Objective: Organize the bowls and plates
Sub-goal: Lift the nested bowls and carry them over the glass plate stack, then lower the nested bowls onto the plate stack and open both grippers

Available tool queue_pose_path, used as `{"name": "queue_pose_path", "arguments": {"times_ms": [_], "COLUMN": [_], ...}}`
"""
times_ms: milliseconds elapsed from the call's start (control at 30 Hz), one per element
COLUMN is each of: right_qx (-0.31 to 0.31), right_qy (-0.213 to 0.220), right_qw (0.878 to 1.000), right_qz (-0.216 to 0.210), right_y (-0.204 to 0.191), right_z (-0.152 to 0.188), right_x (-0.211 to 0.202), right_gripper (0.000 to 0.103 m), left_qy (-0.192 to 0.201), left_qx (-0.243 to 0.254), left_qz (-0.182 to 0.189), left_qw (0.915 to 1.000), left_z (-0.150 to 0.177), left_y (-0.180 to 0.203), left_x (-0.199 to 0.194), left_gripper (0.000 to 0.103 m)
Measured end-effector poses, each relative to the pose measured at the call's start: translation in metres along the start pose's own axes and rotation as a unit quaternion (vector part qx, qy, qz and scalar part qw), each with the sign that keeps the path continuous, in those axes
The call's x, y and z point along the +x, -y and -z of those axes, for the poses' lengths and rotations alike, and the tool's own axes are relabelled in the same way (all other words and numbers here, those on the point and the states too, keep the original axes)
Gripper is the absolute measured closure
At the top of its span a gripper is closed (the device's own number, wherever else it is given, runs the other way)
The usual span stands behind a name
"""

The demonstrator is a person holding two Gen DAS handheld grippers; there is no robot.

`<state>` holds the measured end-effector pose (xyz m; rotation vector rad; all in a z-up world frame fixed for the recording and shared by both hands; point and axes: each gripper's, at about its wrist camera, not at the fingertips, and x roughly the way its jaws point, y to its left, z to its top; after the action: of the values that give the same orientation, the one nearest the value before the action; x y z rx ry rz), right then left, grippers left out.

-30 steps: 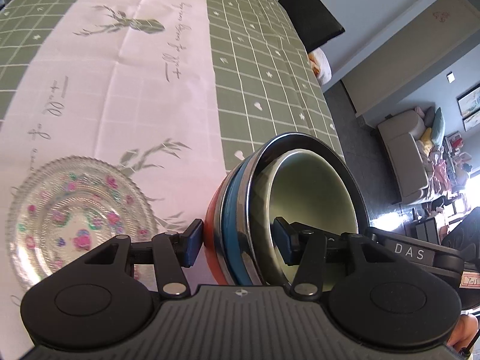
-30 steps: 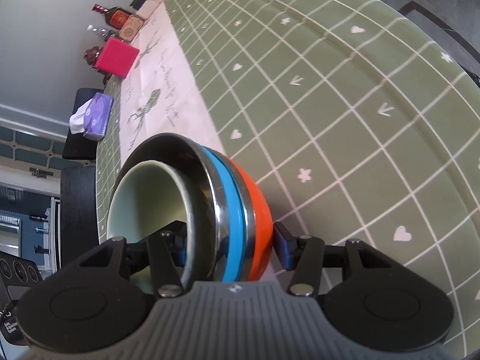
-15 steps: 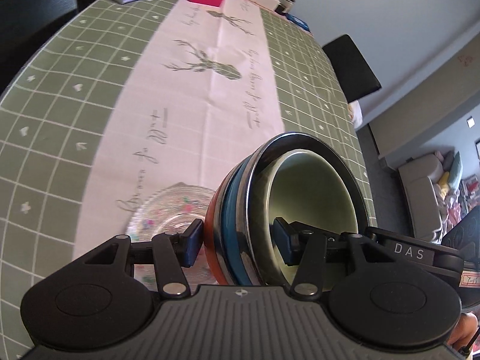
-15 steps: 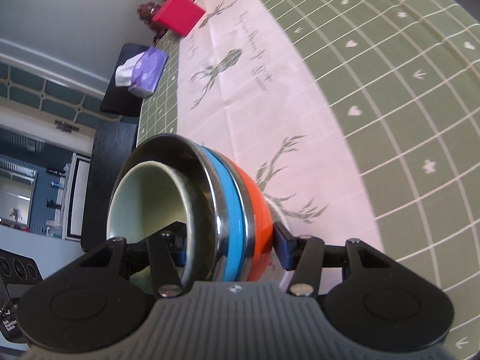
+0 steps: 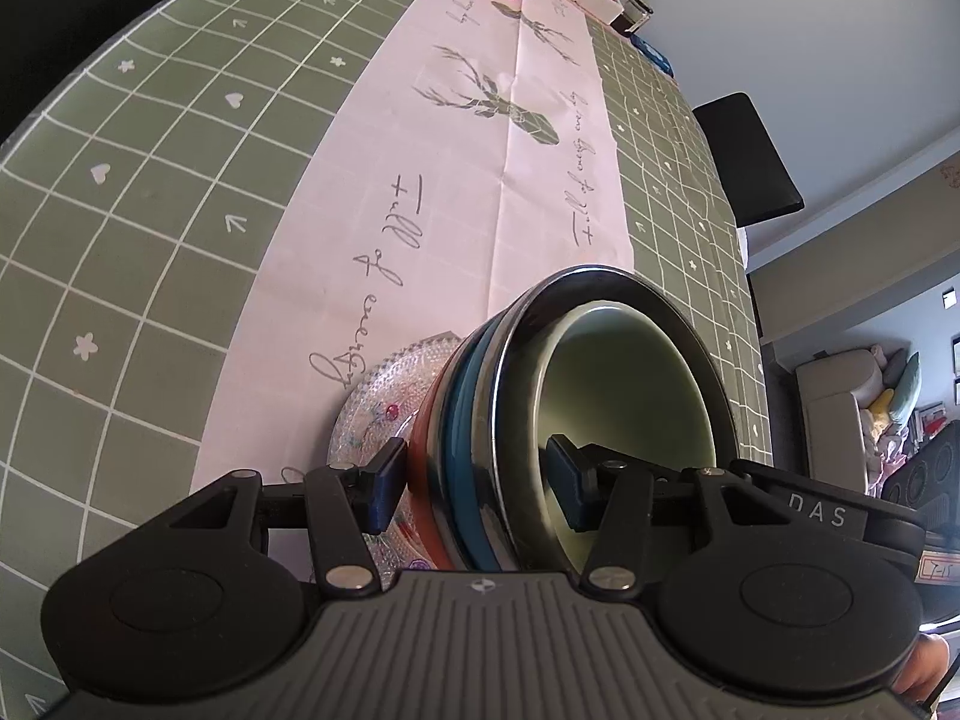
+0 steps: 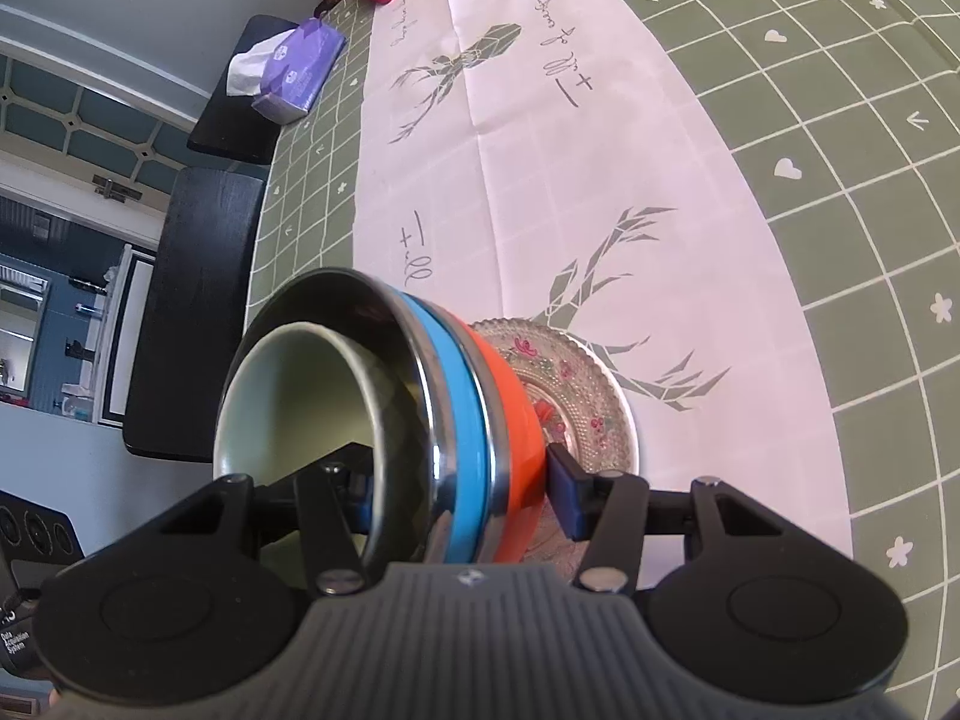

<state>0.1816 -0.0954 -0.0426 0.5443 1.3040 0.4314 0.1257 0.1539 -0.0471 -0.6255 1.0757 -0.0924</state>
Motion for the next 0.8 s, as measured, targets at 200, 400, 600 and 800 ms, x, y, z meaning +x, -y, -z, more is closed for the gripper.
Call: {"name": "queue_pose_path", "arguments": {"times_ms": [200,400,600,800], "right_qx": [0.006,0.005,0.005,0.011], "right_qy": [-0.009,-0.007,-0.013,-0.017], "right_qw": [1.0,1.0,1.0,1.0], "right_qz": [0.007,-0.002,-0.002,-0.007], "right_y": [0.008,0.01,0.01,0.011], "right_z": [0.003,0.003,0.001,-0.001], "right_x": [0.013,0.014,0.014,0.015], "right_gripper": [0.051,0.051,0.05,0.048], "left_qy": [-0.002,0.005,0.002,0.009], "left_qx": [0.0,0.012,0.004,-0.004], "left_qz": [0.001,0.004,0.005,0.011], "left_qw": [1.0,0.9999,1.0,0.9999], "left_z": [0.005,0.007,0.005,0.004], "left_y": [-0.009,-0.008,-0.009,-0.014], "left_x": [0.011,0.009,0.009,0.007], "left_gripper": [0.047,0.047,0.047,0.052]}}
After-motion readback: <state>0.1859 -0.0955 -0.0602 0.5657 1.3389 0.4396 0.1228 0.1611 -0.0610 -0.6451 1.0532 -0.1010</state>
